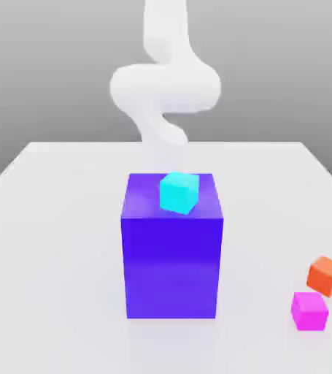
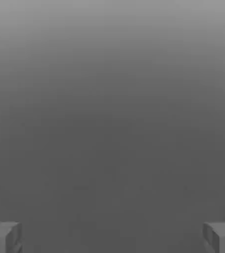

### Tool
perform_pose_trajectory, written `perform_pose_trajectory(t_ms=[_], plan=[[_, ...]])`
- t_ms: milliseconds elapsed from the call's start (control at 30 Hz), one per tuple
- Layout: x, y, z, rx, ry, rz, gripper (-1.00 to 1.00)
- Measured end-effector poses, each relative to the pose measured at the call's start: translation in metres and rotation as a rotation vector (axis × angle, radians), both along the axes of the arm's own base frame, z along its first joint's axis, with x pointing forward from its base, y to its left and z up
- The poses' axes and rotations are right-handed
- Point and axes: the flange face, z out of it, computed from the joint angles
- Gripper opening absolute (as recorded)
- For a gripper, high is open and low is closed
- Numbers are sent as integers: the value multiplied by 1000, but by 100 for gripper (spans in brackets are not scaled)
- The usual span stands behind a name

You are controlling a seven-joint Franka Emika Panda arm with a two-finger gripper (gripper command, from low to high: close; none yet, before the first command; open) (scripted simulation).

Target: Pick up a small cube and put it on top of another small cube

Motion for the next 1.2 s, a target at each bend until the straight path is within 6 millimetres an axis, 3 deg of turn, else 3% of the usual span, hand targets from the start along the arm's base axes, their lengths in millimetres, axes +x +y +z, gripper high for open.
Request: perform_pose_trajectory(t_ms=[200,400,533,667,833,1000,1033,1200], plan=[[60,62,-106,-110,155,319,0],[81,132,-220,-230,287,632,0],[74,175,-298,-318,369,840,0],[47,221,-375,-421,441,1074,0],[11,239,-465,-544,535,1308,0],[4,243,-531,-568,550,1354,0],[3,243,-540,-568,551,1354,-100],[3,242,-540,-568,553,1355,-100]])
